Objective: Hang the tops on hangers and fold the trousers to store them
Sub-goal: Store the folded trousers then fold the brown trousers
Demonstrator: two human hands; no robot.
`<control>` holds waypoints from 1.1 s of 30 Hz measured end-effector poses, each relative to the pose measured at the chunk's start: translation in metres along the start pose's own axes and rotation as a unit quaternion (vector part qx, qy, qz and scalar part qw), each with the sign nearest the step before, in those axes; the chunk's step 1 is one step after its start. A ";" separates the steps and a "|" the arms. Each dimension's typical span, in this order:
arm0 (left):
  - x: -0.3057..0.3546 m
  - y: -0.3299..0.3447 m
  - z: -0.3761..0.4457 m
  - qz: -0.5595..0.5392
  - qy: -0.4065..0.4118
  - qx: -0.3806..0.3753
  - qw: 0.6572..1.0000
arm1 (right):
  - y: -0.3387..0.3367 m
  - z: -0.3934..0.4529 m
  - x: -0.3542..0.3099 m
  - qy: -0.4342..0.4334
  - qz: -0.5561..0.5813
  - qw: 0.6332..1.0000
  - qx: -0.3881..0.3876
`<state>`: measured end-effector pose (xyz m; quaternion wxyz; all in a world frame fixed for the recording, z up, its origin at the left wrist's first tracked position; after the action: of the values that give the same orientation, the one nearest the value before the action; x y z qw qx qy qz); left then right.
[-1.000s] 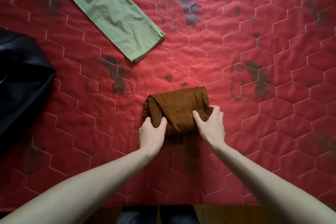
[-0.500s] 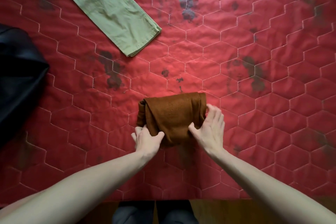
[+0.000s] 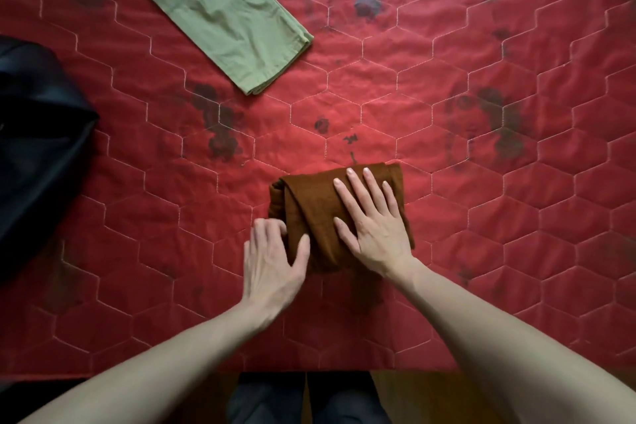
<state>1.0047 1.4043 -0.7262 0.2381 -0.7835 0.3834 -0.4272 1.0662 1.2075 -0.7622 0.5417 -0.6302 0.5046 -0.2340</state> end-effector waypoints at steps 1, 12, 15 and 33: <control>0.004 -0.004 0.005 -0.039 -0.014 0.012 0.999 | 0.000 0.001 0.000 0.001 -0.002 1.000 0.001; 0.001 -0.040 0.034 -0.188 -0.010 0.102 0.977 | -0.005 0.000 0.014 0.048 0.038 0.998 -0.021; -0.019 -0.033 0.030 -0.209 -0.071 0.070 0.973 | -0.003 -0.002 0.013 0.063 0.064 0.995 -0.034; -0.014 -0.034 0.063 -0.279 -0.169 0.205 0.923 | -0.033 0.027 0.075 0.321 0.285 0.901 0.064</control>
<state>1.0668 1.4390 -0.7420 0.3262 -0.8532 0.0069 -0.4069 1.1303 1.1501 -0.7591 0.4335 -0.3139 0.7931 -0.2909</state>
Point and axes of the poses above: each hand's wrist, its own z-axis towards the middle knuckle, its own y-axis out of the palm, x = y × z, the point moved 7 cm from there along z, towards the middle knuckle, and after that the axes turned 13 degrees about -x, right-handed, at the moved point
